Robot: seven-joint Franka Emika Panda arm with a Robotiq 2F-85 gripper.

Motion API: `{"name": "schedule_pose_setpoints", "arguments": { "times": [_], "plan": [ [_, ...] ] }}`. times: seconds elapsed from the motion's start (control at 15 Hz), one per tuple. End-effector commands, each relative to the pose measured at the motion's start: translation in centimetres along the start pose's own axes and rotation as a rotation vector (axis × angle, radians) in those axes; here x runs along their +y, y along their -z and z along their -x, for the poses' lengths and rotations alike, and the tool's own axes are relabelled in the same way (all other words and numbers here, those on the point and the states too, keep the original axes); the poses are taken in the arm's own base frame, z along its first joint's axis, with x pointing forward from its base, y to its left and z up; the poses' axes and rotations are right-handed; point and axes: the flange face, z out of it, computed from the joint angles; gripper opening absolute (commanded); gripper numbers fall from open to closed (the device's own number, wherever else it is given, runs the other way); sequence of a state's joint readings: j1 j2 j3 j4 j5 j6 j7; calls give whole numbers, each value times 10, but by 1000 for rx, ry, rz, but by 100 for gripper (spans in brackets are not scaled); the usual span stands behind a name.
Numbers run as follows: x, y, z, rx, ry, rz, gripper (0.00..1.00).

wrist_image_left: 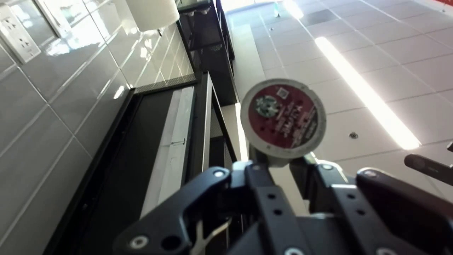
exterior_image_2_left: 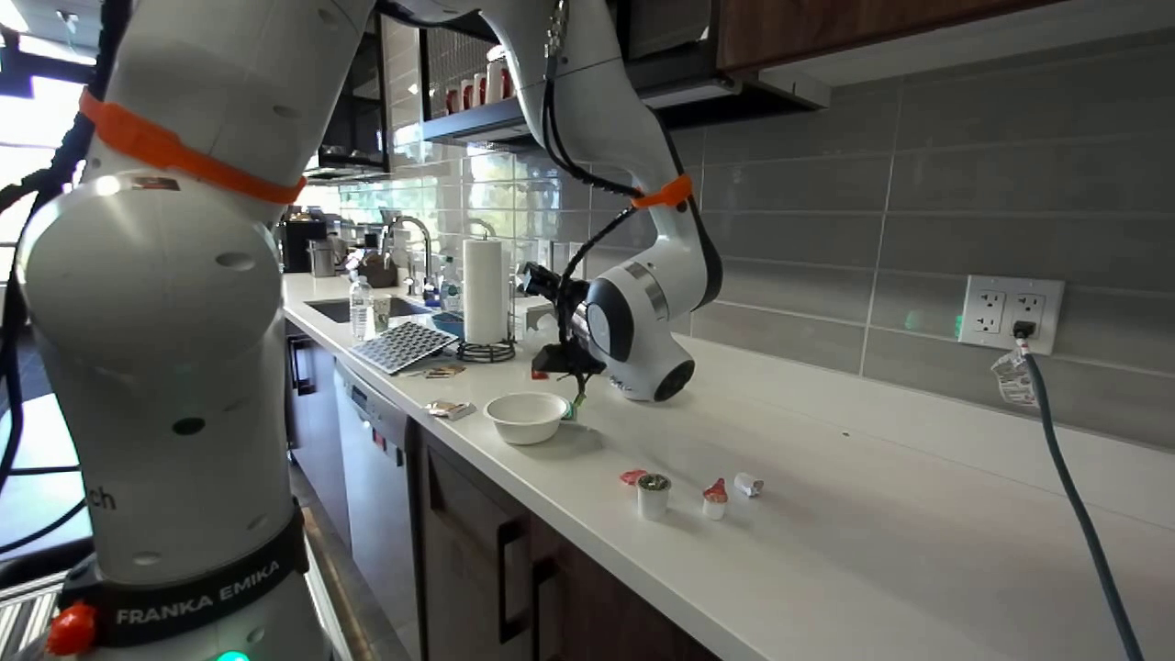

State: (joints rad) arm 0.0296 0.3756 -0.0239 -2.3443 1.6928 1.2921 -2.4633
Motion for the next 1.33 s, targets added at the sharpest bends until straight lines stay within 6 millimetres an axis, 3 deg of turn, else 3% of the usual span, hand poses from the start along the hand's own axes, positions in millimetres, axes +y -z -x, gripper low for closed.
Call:
{"name": "schedule_pose_setpoints", "arguments": {
  "times": [0.0,0.07,0.13,0.33,0.47,0.67,0.8,0.93,1.07,1.2,1.27],
  "plan": [
    [-6,-1,-5,55,-23,-44,6],
    [-7,-2,-5,54,-9,-41,6],
    [-5,-1,-1,-68,35,26,6],
    [-6,4,-8,19,4,-8,6],
    [-2,4,-1,-148,73,52,6],
    [-3,8,-10,-24,48,31,6],
    [0,7,-4,-142,74,69,6],
    [-4,9,-14,-41,61,26,6],
    [-4,5,-8,-118,55,44,6],
    [-8,5,-15,0,32,-22,6],
    [-7,5,-9,-98,53,38,6]
  ]
}}
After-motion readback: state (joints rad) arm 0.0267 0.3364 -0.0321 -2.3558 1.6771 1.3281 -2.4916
